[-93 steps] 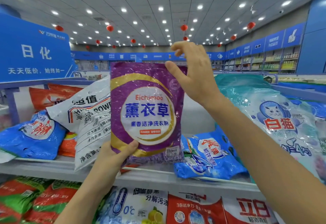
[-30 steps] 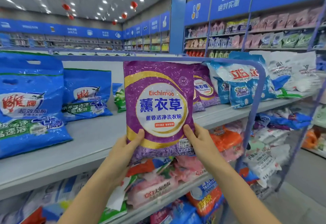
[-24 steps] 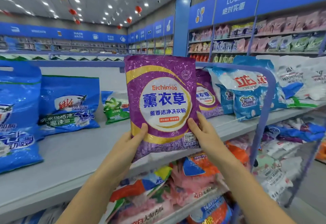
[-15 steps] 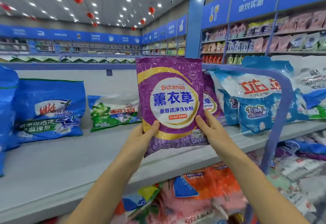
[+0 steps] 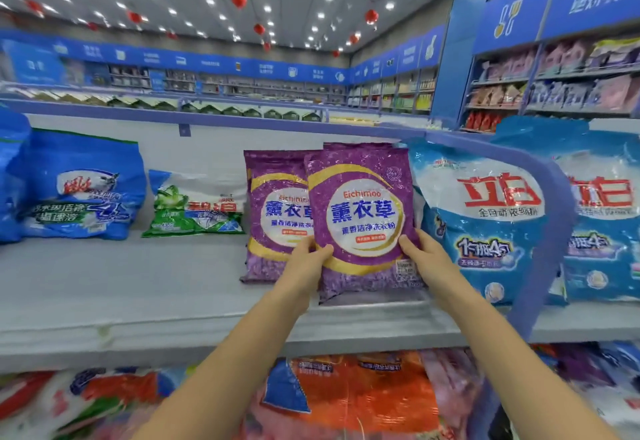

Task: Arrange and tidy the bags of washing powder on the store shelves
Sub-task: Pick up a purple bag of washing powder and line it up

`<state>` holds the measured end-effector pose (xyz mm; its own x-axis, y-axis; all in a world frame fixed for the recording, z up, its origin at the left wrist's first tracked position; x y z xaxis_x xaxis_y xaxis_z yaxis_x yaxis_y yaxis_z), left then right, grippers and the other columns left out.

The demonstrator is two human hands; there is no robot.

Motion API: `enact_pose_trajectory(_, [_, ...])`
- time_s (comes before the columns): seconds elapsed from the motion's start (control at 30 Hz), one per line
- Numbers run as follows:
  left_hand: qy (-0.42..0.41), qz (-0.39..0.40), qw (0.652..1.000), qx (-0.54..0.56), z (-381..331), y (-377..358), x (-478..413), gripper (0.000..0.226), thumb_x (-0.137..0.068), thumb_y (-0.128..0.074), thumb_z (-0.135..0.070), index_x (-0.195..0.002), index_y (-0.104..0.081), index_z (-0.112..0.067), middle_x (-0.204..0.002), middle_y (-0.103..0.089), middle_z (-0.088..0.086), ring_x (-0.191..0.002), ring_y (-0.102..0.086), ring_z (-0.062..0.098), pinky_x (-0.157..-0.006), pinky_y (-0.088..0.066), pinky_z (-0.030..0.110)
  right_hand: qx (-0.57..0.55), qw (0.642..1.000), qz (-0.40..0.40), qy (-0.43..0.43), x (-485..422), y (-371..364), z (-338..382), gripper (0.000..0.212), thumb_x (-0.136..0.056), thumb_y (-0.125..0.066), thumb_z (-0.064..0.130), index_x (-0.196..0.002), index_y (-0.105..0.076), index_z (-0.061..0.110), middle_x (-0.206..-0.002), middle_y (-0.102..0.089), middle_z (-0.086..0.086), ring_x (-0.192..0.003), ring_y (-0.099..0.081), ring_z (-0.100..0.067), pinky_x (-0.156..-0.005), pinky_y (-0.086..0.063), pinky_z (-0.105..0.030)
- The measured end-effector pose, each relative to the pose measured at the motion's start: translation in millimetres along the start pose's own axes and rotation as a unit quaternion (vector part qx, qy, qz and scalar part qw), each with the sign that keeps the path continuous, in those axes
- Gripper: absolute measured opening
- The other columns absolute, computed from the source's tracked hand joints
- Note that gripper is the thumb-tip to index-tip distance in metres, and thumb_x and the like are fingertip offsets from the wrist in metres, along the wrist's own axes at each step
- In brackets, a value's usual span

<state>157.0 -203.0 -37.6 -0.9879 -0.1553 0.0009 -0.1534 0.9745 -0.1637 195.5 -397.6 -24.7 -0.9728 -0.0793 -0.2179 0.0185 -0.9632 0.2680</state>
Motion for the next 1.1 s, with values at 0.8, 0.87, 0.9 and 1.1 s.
enact_pose_trajectory(0.8, [-0.041,-0.100,0.992,-0.063,10,-56,-9,0.047,-0.095,-0.048,-0.003,-0.140,-0.037,-0.012,-0.119,-0.054,0.000,-0.101,-0.058,0.013,-0.071,-0.051,0.020,-0.007,0.985,-0.135,0.103,-23,-1,-11,0.054,-0.092,-0.042,-0.001,-0.143,-0.031,0.014,-0.141,-0.043,-0.007,-0.129,-0.042,-0.021,-0.110,-0.036,-0.042])
enact_pose_trajectory(0.87, [-0.063,-0.104,0.990,-0.066,5,-53,-3,0.050,-0.095,-0.049,-0.003,-0.142,-0.036,-0.014,-0.131,-0.051,0.004,-0.115,-0.056,0.021,-0.082,-0.052,0.027,0.057,0.982,-0.129,0.124,-20,1,-5,0.056,-0.095,-0.041,0.002,-0.148,-0.024,0.012,-0.146,-0.034,-0.009,-0.135,-0.033,-0.021,-0.114,-0.028,-0.038])
enact_pose_trajectory(0.9, [-0.077,-0.100,0.990,-0.065,2,-51,1,0.052,-0.095,-0.049,-0.003,-0.143,-0.034,-0.015,-0.133,-0.048,0.003,-0.119,-0.053,0.021,-0.083,-0.051,0.025,0.079,0.980,-0.125,0.131,-17,1,-3,0.056,-0.096,-0.039,0.004,-0.149,-0.022,0.012,-0.149,-0.030,-0.009,-0.137,-0.029,-0.020,-0.115,-0.025,-0.035])
enact_pose_trajectory(1.1, [-0.194,-0.121,0.968,-0.102,-20,-6,41,0.032,-0.094,-0.054,-0.010,-0.121,-0.051,-0.028,-0.119,-0.058,-0.009,-0.103,-0.056,-0.002,-0.070,-0.047,0.005,0.041,0.978,-0.053,0.200,13,0,15,0.044,-0.096,-0.045,0.007,-0.139,-0.043,0.019,-0.142,-0.042,0.008,-0.126,-0.045,-0.017,-0.104,-0.040,-0.034])
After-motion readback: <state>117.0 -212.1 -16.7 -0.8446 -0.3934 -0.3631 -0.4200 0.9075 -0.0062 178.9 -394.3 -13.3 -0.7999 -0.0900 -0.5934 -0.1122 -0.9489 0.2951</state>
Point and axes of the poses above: each hand's wrist, its own x-axis away from the middle knuckle, its own y-axis out of the back of the hand, z = x × y, the point moved 2 cm from there along -x, towards the middle knuckle
